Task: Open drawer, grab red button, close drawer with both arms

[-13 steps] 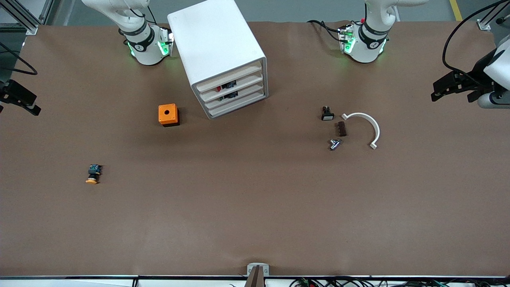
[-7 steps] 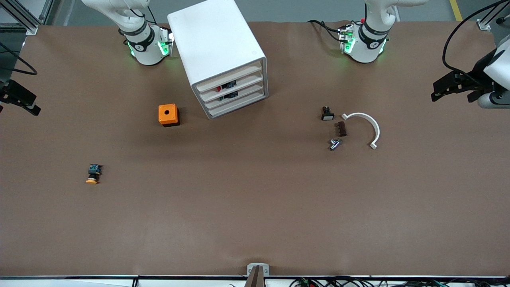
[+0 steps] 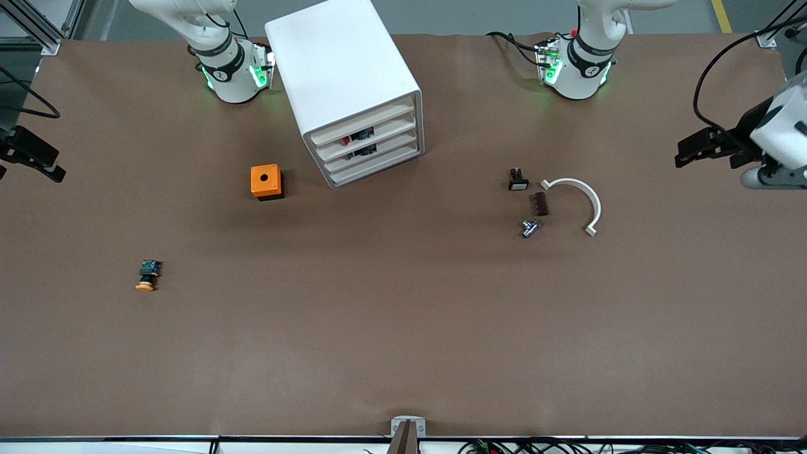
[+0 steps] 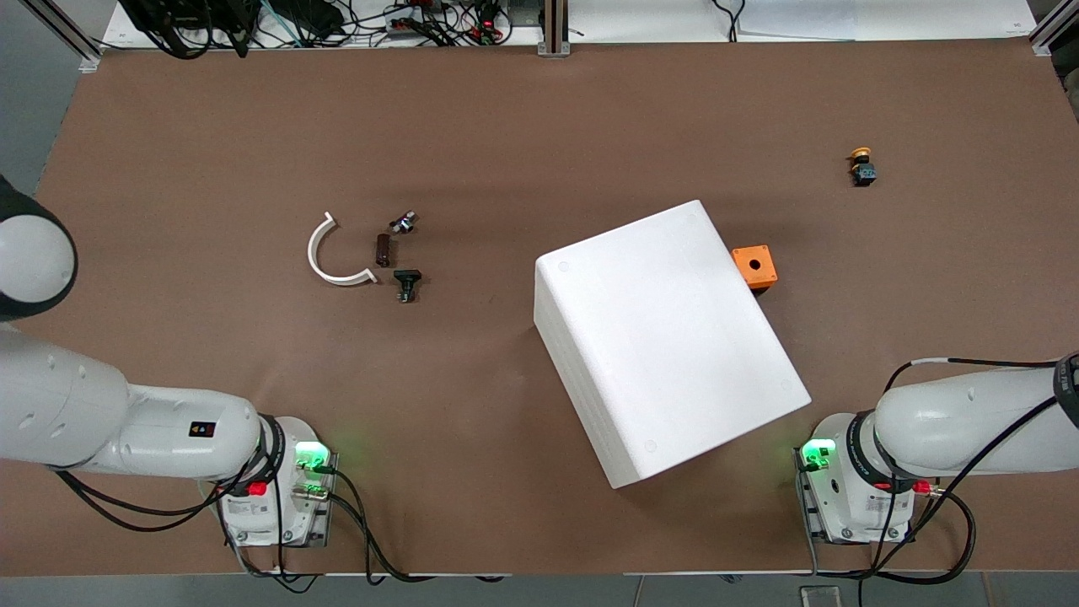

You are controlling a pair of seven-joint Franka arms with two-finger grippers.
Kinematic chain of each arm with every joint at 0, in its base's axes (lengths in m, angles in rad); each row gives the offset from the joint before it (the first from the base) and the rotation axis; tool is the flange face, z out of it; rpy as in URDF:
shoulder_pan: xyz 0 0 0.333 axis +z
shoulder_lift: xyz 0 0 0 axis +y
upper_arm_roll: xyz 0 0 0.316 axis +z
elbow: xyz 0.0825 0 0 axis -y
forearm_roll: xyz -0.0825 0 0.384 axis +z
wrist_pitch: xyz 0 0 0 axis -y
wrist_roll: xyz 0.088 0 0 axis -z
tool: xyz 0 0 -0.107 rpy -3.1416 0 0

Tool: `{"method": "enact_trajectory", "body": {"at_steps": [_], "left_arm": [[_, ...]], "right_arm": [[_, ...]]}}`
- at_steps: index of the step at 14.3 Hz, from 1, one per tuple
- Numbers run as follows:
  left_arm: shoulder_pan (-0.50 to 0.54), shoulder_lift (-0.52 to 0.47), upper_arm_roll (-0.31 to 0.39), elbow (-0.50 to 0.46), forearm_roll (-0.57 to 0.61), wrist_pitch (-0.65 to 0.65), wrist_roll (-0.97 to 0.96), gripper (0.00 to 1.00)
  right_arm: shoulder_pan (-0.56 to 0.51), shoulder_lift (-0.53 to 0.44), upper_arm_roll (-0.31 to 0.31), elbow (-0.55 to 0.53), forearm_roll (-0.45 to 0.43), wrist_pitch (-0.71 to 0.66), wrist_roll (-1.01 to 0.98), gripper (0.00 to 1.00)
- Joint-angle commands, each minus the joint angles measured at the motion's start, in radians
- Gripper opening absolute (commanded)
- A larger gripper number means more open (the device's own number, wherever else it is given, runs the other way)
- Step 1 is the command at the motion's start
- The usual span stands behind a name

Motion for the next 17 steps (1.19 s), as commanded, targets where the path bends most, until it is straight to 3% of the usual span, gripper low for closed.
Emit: {"method": "enact_trajectory", "body": {"at_steps": [1, 6, 13, 17], "left_arm": [[0.002, 0.098, -0.005, 0.017, 0.016, 0.001, 0.003, 1.0], [-0.025, 0.23, -0.013, 0.02, 0.009, 0.013, -0.063, 1.0], [-0.197, 0.325, -0.019, 0.022, 0.002, 0.03, -0.371, 1.0], [-0.251, 0.359, -0.052, 0.026, -0.128, 0.024, -0.655, 1.0]], "right_arm": [[0.01, -0.009, 0.0, -0.002, -0.012, -0.009, 0.018, 1.0], [0.017, -0.012, 0.0, -0.001, -0.012, -0.009, 0.018, 1.0], [0.019, -0.009, 0.0, 0.001, -0.012, -0.007, 0.018, 1.0], [0.019, -0.009, 0.0, 0.001, -0.012, -0.005, 0.018, 1.0]]}}
